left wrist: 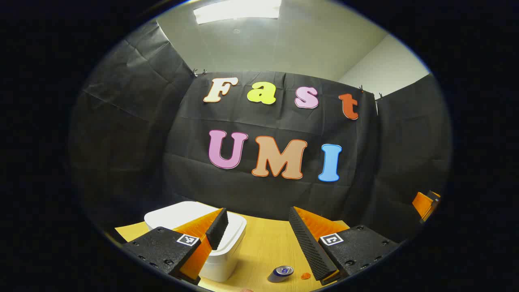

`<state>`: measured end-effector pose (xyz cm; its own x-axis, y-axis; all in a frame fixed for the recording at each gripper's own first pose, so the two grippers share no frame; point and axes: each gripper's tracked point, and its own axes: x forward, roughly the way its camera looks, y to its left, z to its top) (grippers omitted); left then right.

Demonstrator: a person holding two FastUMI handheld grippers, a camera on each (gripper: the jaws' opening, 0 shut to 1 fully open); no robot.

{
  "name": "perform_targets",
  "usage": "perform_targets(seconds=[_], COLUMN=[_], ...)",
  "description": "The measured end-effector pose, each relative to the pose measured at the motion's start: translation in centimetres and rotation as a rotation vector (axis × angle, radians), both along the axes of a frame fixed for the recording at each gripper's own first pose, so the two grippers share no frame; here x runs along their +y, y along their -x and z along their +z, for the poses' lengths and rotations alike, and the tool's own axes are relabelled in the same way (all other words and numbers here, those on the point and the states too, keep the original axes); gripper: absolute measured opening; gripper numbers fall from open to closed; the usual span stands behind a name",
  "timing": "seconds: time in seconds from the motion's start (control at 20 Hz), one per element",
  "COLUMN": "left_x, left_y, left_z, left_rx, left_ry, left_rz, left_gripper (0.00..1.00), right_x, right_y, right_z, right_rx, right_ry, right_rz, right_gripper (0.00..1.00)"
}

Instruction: Press the lid of the desktop garbage bin to open it, pick up the crumpled paper on the desktop and throw it into the bin, then pick up the pop can on the desktop and drop it into the bin, and finally close the garbage bin lid.

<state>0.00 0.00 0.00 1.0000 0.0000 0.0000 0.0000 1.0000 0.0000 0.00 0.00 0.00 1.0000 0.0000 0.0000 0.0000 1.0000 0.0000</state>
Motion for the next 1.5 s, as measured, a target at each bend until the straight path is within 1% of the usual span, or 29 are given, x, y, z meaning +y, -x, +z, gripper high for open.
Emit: perform_targets(seconds=[0.25,0.4,0.55,0.85,1.15,1.5], left_x=[-0.3,-1.2,-1.6,-1.0,-0.5,-1.1], left_y=[1.7,2.3,2.7,3.0,3.4,4.0], left_z=[0.3,0.3,-0.1,0.2,0.8,1.2], left_rx=[-0.002,-0.004,0.008,0.013,0.002,-0.017], left_ry=[-0.042,-0.066,-0.078,-0.097,-0.101,-0.113], left_rz=[0.034,0.033,0.034,0.056,0.071,0.057], left_gripper=[0.92,0.92,0.92,0.92,0.92,0.92], right_x=[2.1,3.2,3.7,4.7,5.3,5.5], right_y=[-0.1,-0.3,-0.4,-0.7,-0.6,-0.2], right_z=[-1.0,-1.8,-1.7,-2.6,-2.2,-2.1], right_rx=[0.007,0.028,0.028,0.057,0.055,0.048], right_ry=[0.038,0.061,0.072,0.066,0.056,0.055], right_rz=[0.092,0.143,0.173,0.213,0.24,0.249], right_gripper=[0.97,0.97,0.97,0.97,0.97,0.97])
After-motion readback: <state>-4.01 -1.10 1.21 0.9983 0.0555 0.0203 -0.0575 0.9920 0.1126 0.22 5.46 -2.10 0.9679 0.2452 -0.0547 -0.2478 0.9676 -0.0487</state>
